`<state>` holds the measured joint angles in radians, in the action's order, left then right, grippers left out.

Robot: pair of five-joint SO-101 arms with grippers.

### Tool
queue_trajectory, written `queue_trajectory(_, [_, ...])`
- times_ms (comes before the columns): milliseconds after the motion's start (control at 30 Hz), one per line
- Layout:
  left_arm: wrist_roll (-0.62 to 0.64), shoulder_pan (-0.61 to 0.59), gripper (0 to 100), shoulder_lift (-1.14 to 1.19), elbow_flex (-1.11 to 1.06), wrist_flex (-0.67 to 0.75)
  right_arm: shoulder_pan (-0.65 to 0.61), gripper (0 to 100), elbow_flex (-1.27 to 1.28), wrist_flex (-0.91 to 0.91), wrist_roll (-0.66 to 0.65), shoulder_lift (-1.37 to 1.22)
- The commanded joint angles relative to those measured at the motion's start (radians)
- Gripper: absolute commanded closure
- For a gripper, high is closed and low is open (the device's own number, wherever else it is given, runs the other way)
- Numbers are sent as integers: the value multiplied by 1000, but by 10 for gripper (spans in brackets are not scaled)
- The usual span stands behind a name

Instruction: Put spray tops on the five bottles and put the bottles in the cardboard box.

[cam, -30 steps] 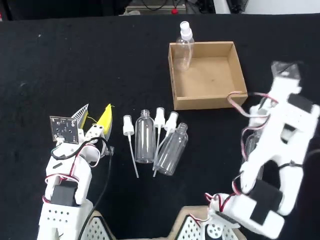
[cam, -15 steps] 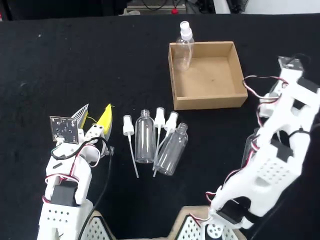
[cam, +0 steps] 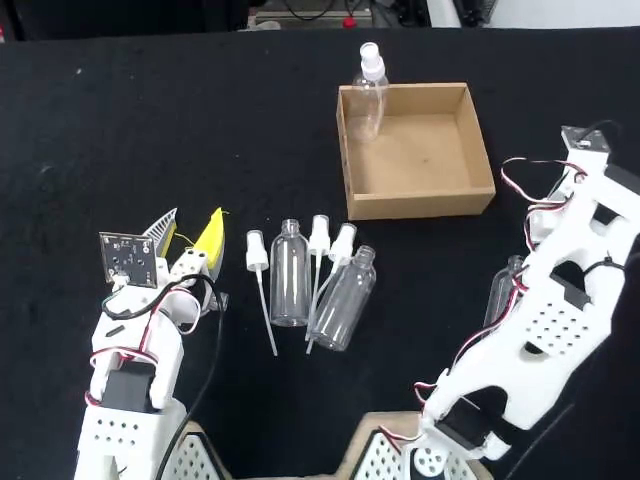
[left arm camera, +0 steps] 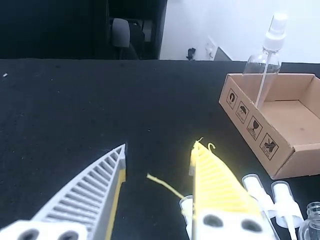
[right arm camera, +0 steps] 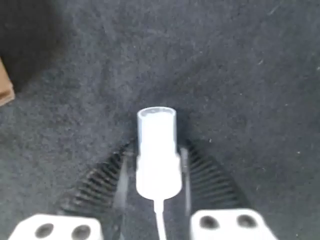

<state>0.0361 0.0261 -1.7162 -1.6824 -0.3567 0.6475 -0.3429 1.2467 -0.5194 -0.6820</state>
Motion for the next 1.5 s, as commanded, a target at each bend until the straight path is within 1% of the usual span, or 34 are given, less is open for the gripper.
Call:
queue_trajectory(0, [-8, 15, 798, -15, -22, -2, 17, 976, -102, 57, -6, 48])
queue_trajectory(167, [-8, 16, 798, -15, -22, 0, 17, 977, -225, 250, -3, 148])
queue_trajectory(300, [-8, 13, 798, -15, -22, 2, -15, 977, -283, 333, 48, 209])
queue_trajectory(500, [-8, 8, 798, -15, -22, -2, -106, 977, -335, 494, 86, 314])
queue_trajectory(567, [-8, 8, 798, -15, -22, -2, -146, 977, -329, 516, 87, 360])
queue_trajectory(667, [-8, 8, 798, -15, -22, -2, -184, 977, -275, 517, 124, 441])
queue_trajectory(767, [-8, 8, 798, -15, -22, -3, -249, 977, -148, 519, 144, 552])
queue_trajectory(900, [-8, 8, 798, -15, -10, -21, -400, 977, 90, 514, 181, 782])
queue_trajectory(1000, [-8, 8, 798, -15, 64, -146, -572, 977, 259, 491, 221, 969])
queue_trajectory(1100, [-8, 8, 798, -15, 150, -267, -760, 977, 444, 402, 284, 1125])
queue_trajectory(1200, [-9, 4, 798, -15, 188, -298, -928, 977, 615, 273, 347, 1231])
queue_trajectory(1300, [-9, -81, 798, -17, 214, -287, -1040, 977, 697, 184, 353, 1256])
queue_trajectory(1400, [-2, -203, 798, -17, 234, -245, -1092, 977, 710, 158, 353, 1256])
queue_trajectory(1467, [2, -260, 798, -15, 231, -224, -1129, 976, 710, 150, 359, 1256])
